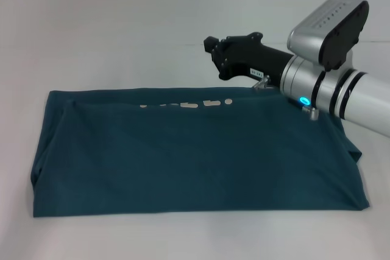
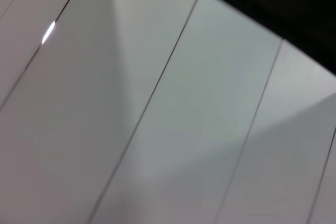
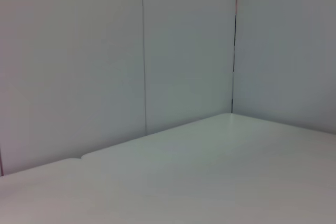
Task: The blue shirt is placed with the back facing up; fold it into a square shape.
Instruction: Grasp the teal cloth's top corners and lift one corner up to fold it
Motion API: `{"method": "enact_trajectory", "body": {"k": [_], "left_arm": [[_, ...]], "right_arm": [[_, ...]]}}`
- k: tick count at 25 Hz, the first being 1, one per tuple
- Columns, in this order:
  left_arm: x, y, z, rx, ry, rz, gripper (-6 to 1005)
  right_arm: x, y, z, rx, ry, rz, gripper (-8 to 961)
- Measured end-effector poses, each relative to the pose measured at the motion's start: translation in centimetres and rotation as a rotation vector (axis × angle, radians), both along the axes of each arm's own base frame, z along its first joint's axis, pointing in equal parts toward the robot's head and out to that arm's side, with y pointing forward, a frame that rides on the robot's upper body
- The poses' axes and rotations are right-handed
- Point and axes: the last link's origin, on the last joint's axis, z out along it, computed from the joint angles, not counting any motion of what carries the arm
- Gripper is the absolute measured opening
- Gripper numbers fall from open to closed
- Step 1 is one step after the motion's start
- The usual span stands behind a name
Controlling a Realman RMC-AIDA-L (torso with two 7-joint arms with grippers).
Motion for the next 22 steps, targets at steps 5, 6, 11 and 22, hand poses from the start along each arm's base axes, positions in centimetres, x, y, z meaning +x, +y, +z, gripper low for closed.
{"method": "enact_trajectory", "body": {"k": [5,6,11,22], "left_arm": [[-0.4,-0.2,0.6,-0.154,0.082,-0.002,57],[-0.7,-0.3,1.1,-0.22,0.125,0.014,58],[-1.3,-0.4,3.2,-0.427,0.242,0.072,64],[-1.6,1.2,6.7,-0.895,0.508,0.363,351]], "right_arm": [[0.2,-0.6,-0.4,-0.022,0.001,0.011,13],[0.1,-0.7,-0.4,-0.03,0.006,0.02,13],[0.1,-1.0,-0.5,-0.039,0.002,0.037,12],[-1.1,-2.4,-2.8,-0.114,-0.024,0.085,12]]}}
